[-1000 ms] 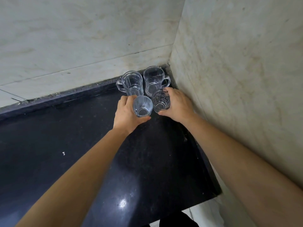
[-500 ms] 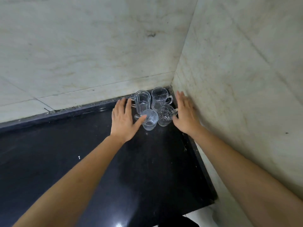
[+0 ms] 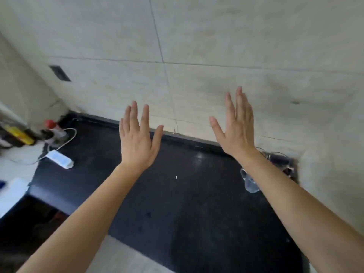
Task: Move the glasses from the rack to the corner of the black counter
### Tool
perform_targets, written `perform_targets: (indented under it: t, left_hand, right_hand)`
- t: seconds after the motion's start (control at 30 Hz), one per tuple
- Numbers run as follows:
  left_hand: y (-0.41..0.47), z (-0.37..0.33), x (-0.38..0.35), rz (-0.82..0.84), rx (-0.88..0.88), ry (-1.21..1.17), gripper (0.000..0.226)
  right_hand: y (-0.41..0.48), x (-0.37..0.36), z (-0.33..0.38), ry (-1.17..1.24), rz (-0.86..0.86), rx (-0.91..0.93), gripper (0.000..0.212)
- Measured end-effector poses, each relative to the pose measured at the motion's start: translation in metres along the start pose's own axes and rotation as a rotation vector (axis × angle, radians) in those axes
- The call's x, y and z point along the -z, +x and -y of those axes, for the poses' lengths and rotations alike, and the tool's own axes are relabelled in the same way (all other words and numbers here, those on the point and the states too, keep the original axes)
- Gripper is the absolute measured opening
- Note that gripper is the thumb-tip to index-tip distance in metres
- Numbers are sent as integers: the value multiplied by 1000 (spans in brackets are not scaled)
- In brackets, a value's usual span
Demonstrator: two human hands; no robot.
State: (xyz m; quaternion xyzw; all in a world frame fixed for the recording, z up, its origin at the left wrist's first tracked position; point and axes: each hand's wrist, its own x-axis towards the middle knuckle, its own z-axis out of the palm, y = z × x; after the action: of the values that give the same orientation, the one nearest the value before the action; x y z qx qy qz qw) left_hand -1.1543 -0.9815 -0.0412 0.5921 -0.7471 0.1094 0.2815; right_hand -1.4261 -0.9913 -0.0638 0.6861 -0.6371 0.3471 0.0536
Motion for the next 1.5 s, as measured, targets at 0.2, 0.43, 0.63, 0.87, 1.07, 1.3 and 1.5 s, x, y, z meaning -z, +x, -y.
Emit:
perform_targets:
  t: [0.2, 0.43, 0.63, 0.87, 1.07, 1.3, 1.5]
  left_hand:
    - [-105, 129, 140, -133, 275, 279, 65]
    - [-284, 250, 336, -337, 611, 580, 64]
    - [-477, 333, 479, -292, 913, 718, 67]
    - [-617, 383, 602, -342, 1153, 821, 69]
    - [-706, 427, 642, -384, 1278, 827, 69]
    - [-775, 534, 677, -386, 1344, 815, 73]
    - [-791, 685, 732, -401, 1349, 764, 75]
  right_hand:
    - [-12, -60, 205, 266, 145, 350, 79]
    - [-92, -71, 490, 552, 204, 763, 80]
    - [-237, -84, 719, 702, 351, 1054, 78]
    - [-369, -66, 901, 799, 456, 1274, 79]
    - [-452, -77, 1009, 837, 534, 1357, 78]
    - [-526, -131, 1140, 850, 600, 1460, 79]
    - [-541, -185, 1287, 951, 630, 1415, 80]
